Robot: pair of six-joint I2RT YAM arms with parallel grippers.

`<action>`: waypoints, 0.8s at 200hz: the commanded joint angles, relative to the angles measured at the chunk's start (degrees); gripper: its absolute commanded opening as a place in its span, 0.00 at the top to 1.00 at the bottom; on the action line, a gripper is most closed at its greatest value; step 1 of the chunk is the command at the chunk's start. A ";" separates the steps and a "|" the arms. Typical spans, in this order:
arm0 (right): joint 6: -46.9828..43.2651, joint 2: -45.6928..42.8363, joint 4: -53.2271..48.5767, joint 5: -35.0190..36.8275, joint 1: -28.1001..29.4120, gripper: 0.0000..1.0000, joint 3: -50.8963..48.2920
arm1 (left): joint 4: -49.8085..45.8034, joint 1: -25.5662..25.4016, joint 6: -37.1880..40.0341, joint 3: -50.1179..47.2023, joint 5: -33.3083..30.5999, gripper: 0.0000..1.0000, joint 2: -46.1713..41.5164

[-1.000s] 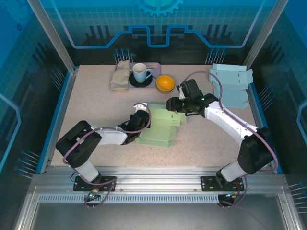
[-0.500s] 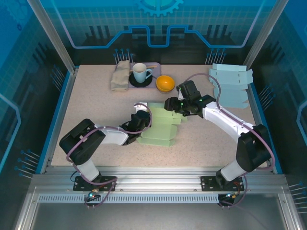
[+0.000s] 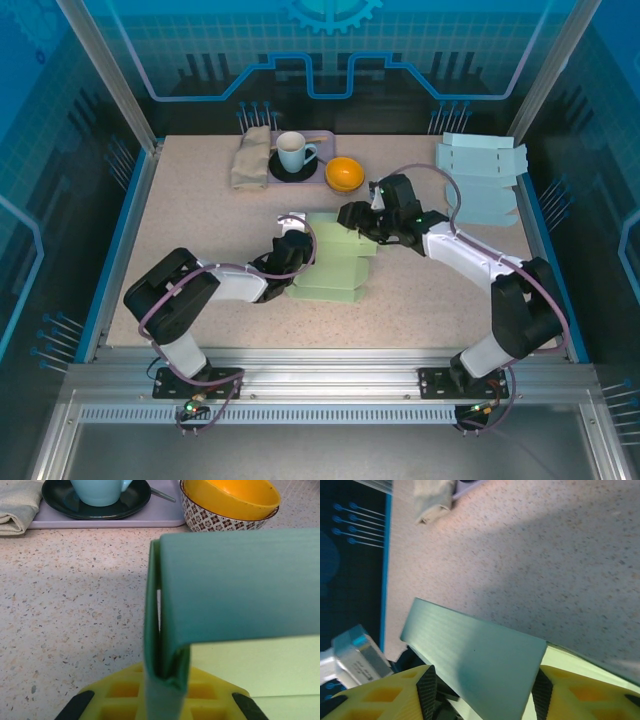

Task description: Fold the paper box

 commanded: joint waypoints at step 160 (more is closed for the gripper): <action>-21.27 -7.43 -11.80 4.63 -4.58 0.71 -5.88 | -7.74 -0.13 -2.83 6.30 -4.12 1.00 3.07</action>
